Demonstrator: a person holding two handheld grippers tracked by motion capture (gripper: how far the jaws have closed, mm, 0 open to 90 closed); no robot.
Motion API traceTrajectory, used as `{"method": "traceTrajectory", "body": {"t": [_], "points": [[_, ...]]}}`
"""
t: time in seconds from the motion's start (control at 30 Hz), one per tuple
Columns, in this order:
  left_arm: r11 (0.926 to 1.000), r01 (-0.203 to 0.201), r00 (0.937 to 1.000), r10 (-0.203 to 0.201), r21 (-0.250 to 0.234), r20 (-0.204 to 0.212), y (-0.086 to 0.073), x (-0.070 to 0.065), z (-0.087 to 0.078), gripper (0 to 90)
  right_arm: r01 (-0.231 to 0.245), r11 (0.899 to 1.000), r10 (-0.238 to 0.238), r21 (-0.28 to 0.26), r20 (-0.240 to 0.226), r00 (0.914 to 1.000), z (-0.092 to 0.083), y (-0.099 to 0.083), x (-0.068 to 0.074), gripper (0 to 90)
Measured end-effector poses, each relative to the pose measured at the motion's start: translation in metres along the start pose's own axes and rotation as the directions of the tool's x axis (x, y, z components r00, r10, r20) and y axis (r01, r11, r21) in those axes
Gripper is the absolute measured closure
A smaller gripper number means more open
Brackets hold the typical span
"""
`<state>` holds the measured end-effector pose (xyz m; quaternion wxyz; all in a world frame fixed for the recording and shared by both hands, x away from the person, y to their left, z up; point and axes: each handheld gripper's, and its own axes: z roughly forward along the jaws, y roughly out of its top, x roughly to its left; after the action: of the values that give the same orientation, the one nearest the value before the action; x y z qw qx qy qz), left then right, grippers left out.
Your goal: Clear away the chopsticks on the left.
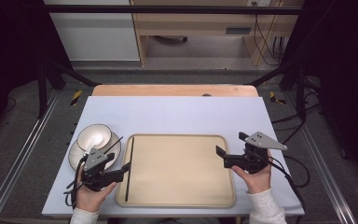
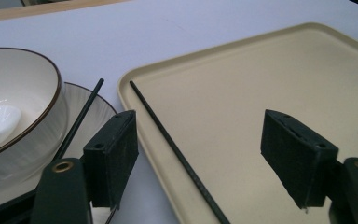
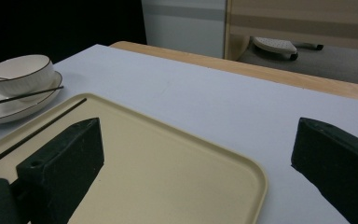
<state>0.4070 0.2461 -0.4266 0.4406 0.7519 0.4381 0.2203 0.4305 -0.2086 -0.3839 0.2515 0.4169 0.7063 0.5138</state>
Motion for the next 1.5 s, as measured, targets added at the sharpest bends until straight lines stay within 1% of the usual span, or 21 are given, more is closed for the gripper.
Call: {"method": "traceTrajectory", "body": {"t": [0.07, 0.1, 0.17, 0.3, 0.43, 0.57, 0.6, 0.83, 0.87, 0.93, 0.97, 1.0, 1.03, 1.07, 1.1, 1.13, 1.2, 1.23, 1.33, 1.37, 1.5], "points": [[0.9999, -0.009, 1.0000, 0.009, -0.008, 0.002, -0.004, 0.005, -0.004, 25.0, 0.001, 1.000, -0.001, -0.002, -0.001, 1.0000, 0.000, 0.000, 0.000, 2.5], [0.9998, -0.017, 0.9999, 0.017, -0.005, 0.001, -0.006, 0.008, -0.007, 24.6, 0.000, 1.000, 0.000, -0.004, 0.000, 1.0000, -0.001, 0.000, 0.000, 2.5], [0.9998, -0.018, 0.9998, 0.018, 0.000, -0.007, -0.010, 0.013, -0.010, 23.1, -0.003, 1.000, 0.003, -0.004, -0.002, 1.0000, -0.001, 0.000, 0.000, 2.5], [0.9999, 0.001, 0.9999, -0.001, 0.016, -0.017, -0.017, 0.023, -0.015, 22.1, 0.001, 1.000, -0.001, 0.001, -0.002, 1.0000, 0.001, 0.000, 0.001, 2.5], [0.9995, -0.005, 0.9995, 0.006, 0.032, -0.030, -0.022, 0.029, -0.019, 21.6, 0.005, 1.000, -0.005, 0.009, -0.004, 1.0000, 0.002, -0.001, 0.001, 2.5], [0.9985, -0.019, 0.9994, 0.020, 0.052, -0.029, -0.026, 0.034, -0.022, 21.6, 0.006, 1.000, -0.006, 0.010, -0.004, 1.0000, 0.002, -0.001, 0.001, 2.5], [0.9985, -0.014, 0.9995, 0.015, 0.053, -0.028, -0.027, 0.036, -0.022, 21.7, 0.004, 1.000, -0.004, 0.009, -0.004, 1.0000, 0.002, -0.001, 0.001, 2.5], [0.9965, 0.005, 0.9969, 0.001, 0.083, -0.078, -0.034, 0.053, -0.024, 22.7, 0.004, 1.000, -0.004, 0.012, -0.002, 1.0000, 0.004, -0.002, 0.002, 2.5], [0.9967, 0.005, 0.9956, 0.003, 0.081, -0.093, -0.034, 0.055, -0.024, 22.9, 0.005, 1.000, -0.005, 0.014, -0.003, 1.0000, 0.004, -0.002, 0.002, 2.5], [0.9945, -0.002, 0.9934, 0.014, 0.105, -0.114, -0.035, 0.060, -0.024, 23.8, 0.004, 1.000, -0.004, 0.019, -0.002, 1.0000, 0.005, -0.002, 0.002, 2.5], [0.9934, -0.003, 0.9926, 0.017, 0.115, -0.120, -0.036, 0.063, -0.024, 24.5, 0.004, 1.000, -0.004, 0.019, -0.002, 1.0000, 0.005, -0.002, 0.002, 2.5], [0.9933, 0.009, 0.9915, 0.006, 0.115, -0.130, -0.036, 0.065, -0.023, 25.7, 0.007, 1.000, -0.007, 0.019, -0.003, 1.0000, 0.005, -0.003, 0.002, 2.5], [0.9932, 0.008, 0.9899, 0.008, 0.116, -0.141, -0.037, 0.068, -0.022, 27.2, 0.007, 1.000, -0.007, 0.019, -0.004, 1.0000, 0.005, -0.003, 0.002, 2.5], [0.9923, 0.017, 0.9890, 0.001, 0.122, -0.148, -0.037, 0.070, -0.021, 28.3, 0.007, 1.000, -0.007, 0.020, -0.004, 1.0000, 0.005, -0.003, 0.002, 2.5], [0.9912, 0.013, 0.9879, 0.008, 0.132, -0.155, -0.037, 0.073, -0.022, 29.4, 0.007, 1.000, -0.007, 0.020, -0.004, 1.0000, 0.005, -0.003, 0.002, 2.5], [0.9911, 0.009, 0.9871, 0.013, 0.133, -0.159, -0.037, 0.076, -0.022, 30.9, 0.008, 1.000, -0.008, 0.020, -0.004, 1.0000, 0.006, -0.003, 0.002, 2.5], [0.9897, 0.022, 0.9867, 0.002, 0.141, -0.163, -0.037, 0.081, -0.020, 34.2, 0.005, 1.000, -0.005, 0.021, -0.005, 1.0000, 0.006, -0.003, 0.002, 2.5], [0.9892, 0.018, 0.9860, 0.007, 0.146, -0.166, -0.037, 0.083, -0.019, 35.7, 0.006, 1.000, -0.006, 0.021, -0.004, 1.0000, 0.006, -0.003, 0.002, 2.5], [0.9860, 0.013, 0.9863, 0.015, 0.166, -0.164, -0.035, 0.086, -0.015, 41.9, 0.010, 1.000, -0.010, 0.024, -0.004, 0.9999, 0.007, -0.003, 0.002, 2.5], [0.9831, 0.002, 0.9872, 0.028, 0.183, -0.157, -0.035, 0.087, -0.014, 43.8, 0.012, 1.000, -0.012, 0.025, -0.005, 0.9999, 0.007, -0.003, 0.002, 2.5], [0.9766, -0.016, 0.9886, 0.047, 0.215, -0.143, -0.034, 0.088, -0.009, 54.1, 0.008, 1.000, -0.008, 0.025, -0.004, 1.0000, 0.007, -0.003, 0.002, 2.5]]}}
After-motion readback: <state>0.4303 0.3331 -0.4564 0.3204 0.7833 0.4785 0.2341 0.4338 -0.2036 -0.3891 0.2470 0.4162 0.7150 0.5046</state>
